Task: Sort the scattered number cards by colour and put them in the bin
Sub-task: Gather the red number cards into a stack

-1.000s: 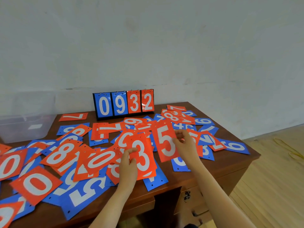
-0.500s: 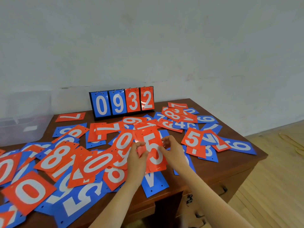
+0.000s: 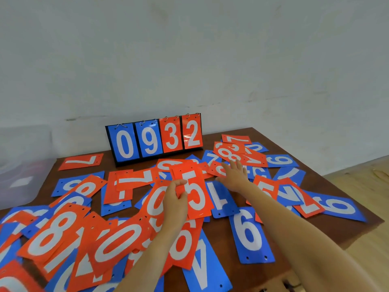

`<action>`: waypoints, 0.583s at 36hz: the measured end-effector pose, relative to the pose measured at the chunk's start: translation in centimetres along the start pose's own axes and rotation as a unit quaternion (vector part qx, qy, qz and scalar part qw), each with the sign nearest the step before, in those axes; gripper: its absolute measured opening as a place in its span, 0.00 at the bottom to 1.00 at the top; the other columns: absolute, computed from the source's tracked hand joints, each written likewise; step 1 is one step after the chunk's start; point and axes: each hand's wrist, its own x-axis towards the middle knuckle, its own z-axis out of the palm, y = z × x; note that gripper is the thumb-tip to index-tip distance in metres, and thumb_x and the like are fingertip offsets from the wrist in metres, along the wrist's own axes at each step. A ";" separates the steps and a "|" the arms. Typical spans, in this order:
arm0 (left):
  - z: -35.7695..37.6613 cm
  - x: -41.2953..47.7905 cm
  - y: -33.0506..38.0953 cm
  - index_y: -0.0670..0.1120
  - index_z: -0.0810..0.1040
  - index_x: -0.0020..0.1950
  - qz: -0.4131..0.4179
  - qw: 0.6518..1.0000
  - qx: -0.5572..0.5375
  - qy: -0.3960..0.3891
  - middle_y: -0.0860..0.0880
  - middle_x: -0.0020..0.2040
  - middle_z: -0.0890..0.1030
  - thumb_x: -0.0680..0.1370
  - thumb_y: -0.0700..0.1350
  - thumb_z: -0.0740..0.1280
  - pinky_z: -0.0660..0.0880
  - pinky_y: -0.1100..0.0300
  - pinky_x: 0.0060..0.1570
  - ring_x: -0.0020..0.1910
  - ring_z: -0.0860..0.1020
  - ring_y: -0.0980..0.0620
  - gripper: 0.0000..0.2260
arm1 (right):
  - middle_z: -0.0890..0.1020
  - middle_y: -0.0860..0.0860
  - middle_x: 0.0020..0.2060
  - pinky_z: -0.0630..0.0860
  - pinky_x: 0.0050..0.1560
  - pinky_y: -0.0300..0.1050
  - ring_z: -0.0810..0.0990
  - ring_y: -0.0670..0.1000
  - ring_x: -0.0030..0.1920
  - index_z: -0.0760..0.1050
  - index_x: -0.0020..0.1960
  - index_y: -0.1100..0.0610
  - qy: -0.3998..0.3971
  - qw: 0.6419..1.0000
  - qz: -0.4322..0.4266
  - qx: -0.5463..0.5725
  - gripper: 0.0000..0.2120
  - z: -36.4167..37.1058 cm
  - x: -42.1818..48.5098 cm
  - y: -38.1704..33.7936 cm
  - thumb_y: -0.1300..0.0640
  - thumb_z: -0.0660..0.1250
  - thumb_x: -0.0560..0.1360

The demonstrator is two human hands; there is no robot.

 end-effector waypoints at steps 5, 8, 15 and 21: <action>0.0 1.2 -0.5 0.58 0.74 0.50 0.013 1.000 -0.002 -0.006 0.59 0.53 0.75 0.78 0.34 0.62 0.81 0.52 0.46 0.48 0.77 0.58 0.17 | 0.51 0.54 0.77 0.39 0.70 0.67 0.38 0.58 0.76 0.54 0.77 0.53 -0.021 0.997 -0.010 -0.067 0.33 1.3 2.5 -0.1 0.36 0.52 0.78; -0.2 1.5 -1.0 0.59 0.75 0.50 0.009 1.000 0.000 -0.010 0.55 0.57 0.76 0.78 0.35 0.63 0.81 0.51 0.49 0.55 0.77 0.53 0.16 | 0.59 0.54 0.75 0.36 0.68 0.70 0.39 0.58 0.76 0.62 0.73 0.54 -0.026 0.996 -0.011 -0.088 0.30 1.8 3.3 -0.2 0.36 0.48 0.79; -1.2 1.4 -1.2 0.59 0.75 0.49 0.006 1.000 -0.004 -0.005 0.55 0.57 0.77 0.77 0.36 0.64 0.81 0.51 0.49 0.56 0.78 0.52 0.15 | 0.74 0.56 0.63 0.52 0.72 0.65 0.61 0.61 0.72 0.69 0.67 0.56 -0.008 0.968 -0.103 -0.227 0.17 1.0 2.5 -1.3 0.53 0.53 0.82; -2.6 0.2 -0.3 0.56 0.75 0.55 0.013 1.000 0.017 0.002 0.57 0.57 0.75 0.78 0.37 0.64 0.79 0.51 0.53 0.58 0.76 0.54 0.14 | 0.81 0.53 0.50 0.48 0.75 0.57 0.78 0.54 0.54 0.71 0.61 0.59 0.105 0.961 -0.119 -0.225 0.11 0.4 0.0 -2.9 0.61 0.57 0.79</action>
